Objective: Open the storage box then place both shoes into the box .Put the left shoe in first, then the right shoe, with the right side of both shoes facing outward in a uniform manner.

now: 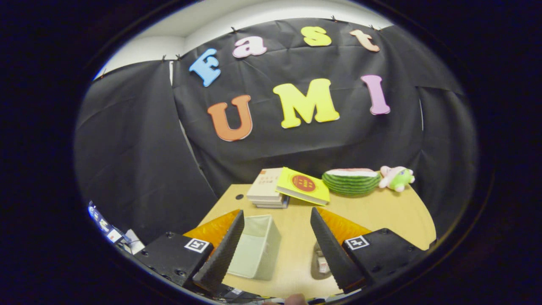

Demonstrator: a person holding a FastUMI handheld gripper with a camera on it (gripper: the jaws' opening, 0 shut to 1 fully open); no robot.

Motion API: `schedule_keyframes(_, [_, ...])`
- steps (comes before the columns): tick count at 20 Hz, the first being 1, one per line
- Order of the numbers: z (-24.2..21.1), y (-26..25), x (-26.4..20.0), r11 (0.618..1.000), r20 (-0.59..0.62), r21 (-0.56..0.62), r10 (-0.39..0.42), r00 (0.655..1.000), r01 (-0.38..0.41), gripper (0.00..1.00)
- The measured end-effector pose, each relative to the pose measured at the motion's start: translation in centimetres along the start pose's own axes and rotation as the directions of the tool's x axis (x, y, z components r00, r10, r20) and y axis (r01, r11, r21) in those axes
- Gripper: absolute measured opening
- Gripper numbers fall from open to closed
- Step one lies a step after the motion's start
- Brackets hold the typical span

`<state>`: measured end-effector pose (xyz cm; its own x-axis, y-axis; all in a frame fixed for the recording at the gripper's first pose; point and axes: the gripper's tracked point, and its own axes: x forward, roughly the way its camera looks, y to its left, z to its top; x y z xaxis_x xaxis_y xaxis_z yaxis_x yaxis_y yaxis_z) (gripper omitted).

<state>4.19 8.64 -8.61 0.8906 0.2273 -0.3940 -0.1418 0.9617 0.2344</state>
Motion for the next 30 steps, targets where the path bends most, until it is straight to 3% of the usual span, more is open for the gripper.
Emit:
schedule_keyframes(5, [-7.2, -6.1, 1.1, 0.998, -0.150, 0.019, -0.061, 0.987, 0.065, 1.00])
schedule_keyframes(10, [-14.0, -10.2, 3.8, 0.996, -0.315, -0.008, -0.089, 0.945, 0.091, 1.00])
schedule_keyframes(19, [-22.8, -14.6, 11.4, 0.989, -0.579, 0.027, -0.101, 0.809, 0.143, 0.99])
schedule_keyframes(22, [-24.5, -15.3, 12.9, 0.991, -0.624, 0.025, -0.088, 0.777, 0.132, 0.92])
schedule_keyframes(23, [-24.7, -15.4, 13.0, 0.990, -0.641, 0.044, -0.076, 0.764, 0.136, 0.85])
schedule_keyframes(26, [-26.1, -15.9, 13.8, 0.982, -0.679, 0.092, -0.057, 0.732, 0.162, 0.75])
schedule_keyframes(30, [-27.1, -16.4, 14.2, 0.971, -0.711, 0.135, -0.043, 0.702, 0.196, 0.47])
